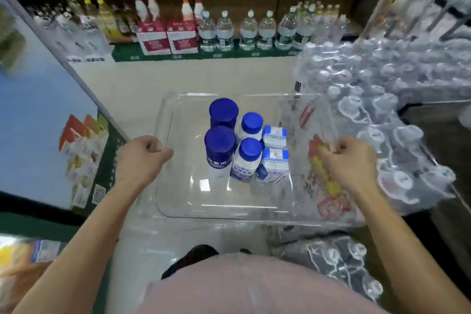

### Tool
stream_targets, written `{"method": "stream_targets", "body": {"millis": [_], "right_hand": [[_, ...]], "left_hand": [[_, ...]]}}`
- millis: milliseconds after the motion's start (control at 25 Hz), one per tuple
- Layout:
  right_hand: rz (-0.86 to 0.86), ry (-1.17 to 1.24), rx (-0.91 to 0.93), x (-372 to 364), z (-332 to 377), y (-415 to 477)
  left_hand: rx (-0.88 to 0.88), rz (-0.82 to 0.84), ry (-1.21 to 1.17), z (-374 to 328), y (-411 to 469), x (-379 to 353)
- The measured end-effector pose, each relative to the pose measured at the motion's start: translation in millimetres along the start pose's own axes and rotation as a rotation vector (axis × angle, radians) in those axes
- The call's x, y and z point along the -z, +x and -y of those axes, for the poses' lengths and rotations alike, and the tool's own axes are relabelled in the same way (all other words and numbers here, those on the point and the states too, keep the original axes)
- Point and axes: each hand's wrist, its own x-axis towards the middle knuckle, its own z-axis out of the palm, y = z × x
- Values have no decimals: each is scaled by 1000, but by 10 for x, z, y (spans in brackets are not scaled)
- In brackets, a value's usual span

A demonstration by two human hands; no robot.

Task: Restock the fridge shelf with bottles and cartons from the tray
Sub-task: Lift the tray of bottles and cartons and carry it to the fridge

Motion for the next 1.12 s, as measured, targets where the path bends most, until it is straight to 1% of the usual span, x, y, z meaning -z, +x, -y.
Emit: {"method": "stream_targets", "body": {"millis": [200, 400, 640, 800, 920, 1120], "right_hand": [[129, 69, 91, -724, 477, 1243], [212, 42, 155, -1650, 1072, 2501], [269, 63, 204, -2665, 2071, 3926], [331, 66, 282, -3374, 2714, 4885], [388, 100, 372, -4023, 3200, 5636], [506, 120, 504, -5074, 4147, 6741]], "left_hand": [[121, -119, 9, 45, 932, -107], [202, -203, 16, 146, 2149, -169], [286, -278, 25, 207, 3824, 3], [358, -334, -2, 300, 4787, -17], [439, -399, -44, 410, 5557, -101], [624, -518, -65, 531, 6722, -76]]}}
